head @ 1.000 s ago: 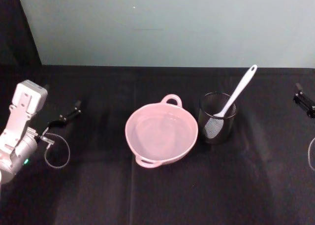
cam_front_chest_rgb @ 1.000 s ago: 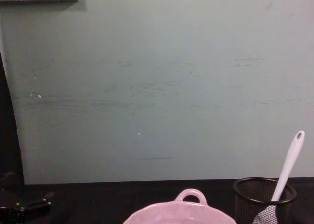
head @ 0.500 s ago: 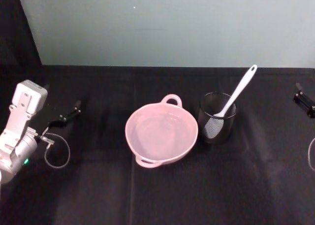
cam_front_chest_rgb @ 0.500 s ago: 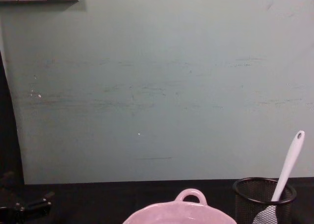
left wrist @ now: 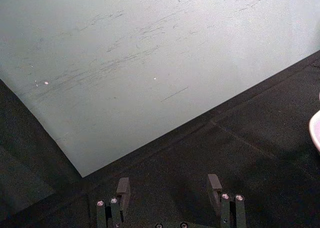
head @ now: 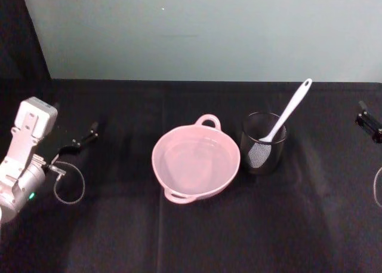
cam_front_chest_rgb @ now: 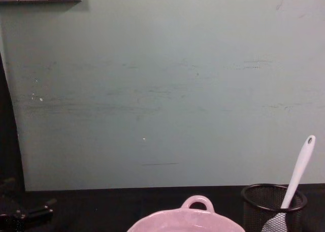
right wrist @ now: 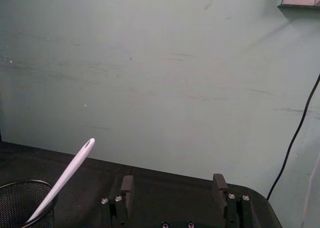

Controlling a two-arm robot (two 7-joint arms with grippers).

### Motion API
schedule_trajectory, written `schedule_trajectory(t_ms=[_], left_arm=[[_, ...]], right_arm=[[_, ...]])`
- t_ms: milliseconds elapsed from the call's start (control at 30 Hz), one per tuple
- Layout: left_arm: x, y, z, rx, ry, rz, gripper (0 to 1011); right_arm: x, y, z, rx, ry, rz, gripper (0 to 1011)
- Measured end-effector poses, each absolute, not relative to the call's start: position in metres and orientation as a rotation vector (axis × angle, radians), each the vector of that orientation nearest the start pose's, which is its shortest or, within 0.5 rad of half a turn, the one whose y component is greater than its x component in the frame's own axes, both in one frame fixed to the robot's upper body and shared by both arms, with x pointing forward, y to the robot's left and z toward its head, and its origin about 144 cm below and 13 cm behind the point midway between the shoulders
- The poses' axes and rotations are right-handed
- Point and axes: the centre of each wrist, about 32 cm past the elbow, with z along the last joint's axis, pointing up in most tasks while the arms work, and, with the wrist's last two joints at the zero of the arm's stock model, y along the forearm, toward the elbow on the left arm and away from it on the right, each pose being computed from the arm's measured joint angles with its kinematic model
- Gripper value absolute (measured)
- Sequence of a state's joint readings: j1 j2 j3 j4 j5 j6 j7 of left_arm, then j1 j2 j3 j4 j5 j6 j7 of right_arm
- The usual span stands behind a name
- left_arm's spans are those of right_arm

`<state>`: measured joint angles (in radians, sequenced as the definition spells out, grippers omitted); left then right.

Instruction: Use the one hand to pick up the spoon and stir the clear water in the bowl.

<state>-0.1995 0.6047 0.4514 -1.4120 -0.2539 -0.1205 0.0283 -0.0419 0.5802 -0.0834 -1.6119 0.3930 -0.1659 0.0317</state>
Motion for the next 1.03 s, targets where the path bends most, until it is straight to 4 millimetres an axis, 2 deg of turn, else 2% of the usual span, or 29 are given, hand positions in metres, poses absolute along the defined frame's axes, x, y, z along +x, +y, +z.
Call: schedule_trajectory(t_ms=[1033], left_arm=[[0.4886, 0.3097, 1.1398, 0.304, -0.285, 1.248, 1011]], right_arm=[[0.4473, -0.361, 1.1752, -0.045, -0.227, -1.421, 1003]])
